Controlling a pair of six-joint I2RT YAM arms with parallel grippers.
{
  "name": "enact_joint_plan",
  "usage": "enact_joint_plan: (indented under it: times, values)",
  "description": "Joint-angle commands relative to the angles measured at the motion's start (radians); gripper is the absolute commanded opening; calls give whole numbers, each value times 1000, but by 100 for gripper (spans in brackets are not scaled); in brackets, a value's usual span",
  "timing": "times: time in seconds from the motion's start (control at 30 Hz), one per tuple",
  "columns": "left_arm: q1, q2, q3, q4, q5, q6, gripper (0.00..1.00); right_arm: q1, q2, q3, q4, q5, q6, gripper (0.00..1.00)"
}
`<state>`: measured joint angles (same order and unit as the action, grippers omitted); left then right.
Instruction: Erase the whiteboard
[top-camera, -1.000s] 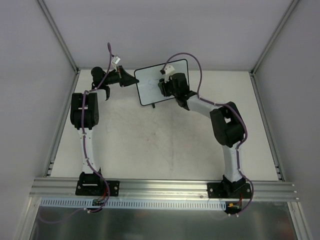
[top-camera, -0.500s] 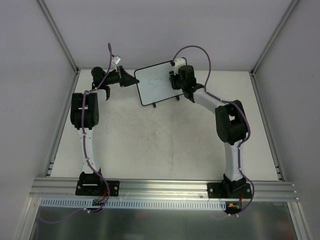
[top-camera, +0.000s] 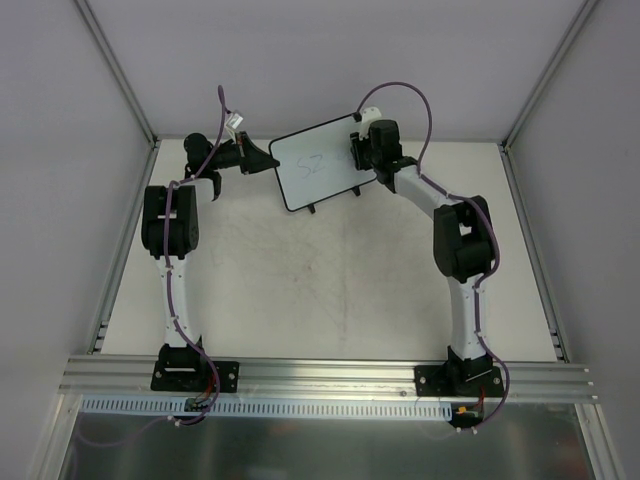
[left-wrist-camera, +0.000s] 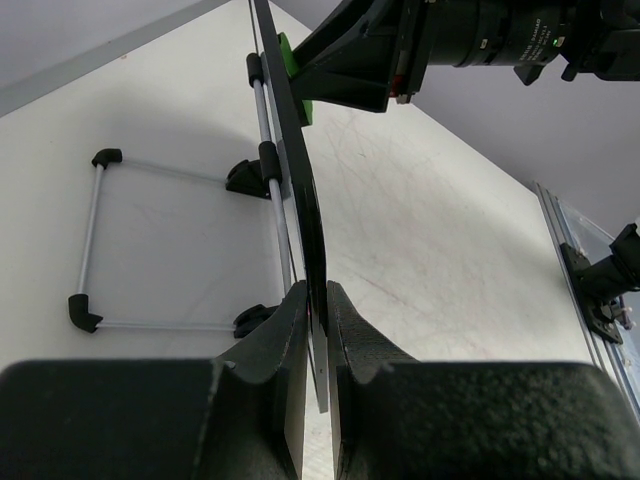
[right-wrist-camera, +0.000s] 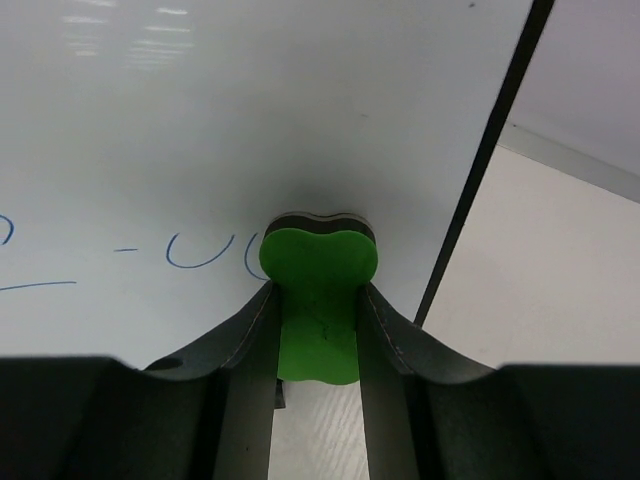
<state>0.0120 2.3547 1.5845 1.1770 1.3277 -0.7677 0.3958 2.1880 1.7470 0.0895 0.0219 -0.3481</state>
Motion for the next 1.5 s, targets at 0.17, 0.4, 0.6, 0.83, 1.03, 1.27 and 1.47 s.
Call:
enact_joint_plan:
  times: [0.17,0.4,0.6,0.83,1.03,1.27,1.47]
  values:
    - [-7,-11,38,32,96,44,0,95,29,63,-82,-53,-81,0]
    - [-7,-11,38,16,99,56,0,124,7,60,-112,-60,-68,0]
    - [-7,-8,38,6,99,65,0,133,-13,104,-123,-54,-58,0]
    - [-35,-12,38,-2,105,70,0,143,38,250,-195,-48,-65,0]
    - [-37,-12,40,-4,102,73,0,144,76,305,-247,-50,-68,0]
    - [-38,-15,40,-7,108,74,0,163,70,234,-310,-40,-65,0]
    - [-38,-18,40,-11,111,77,0,172,56,157,-315,-45,-40,0]
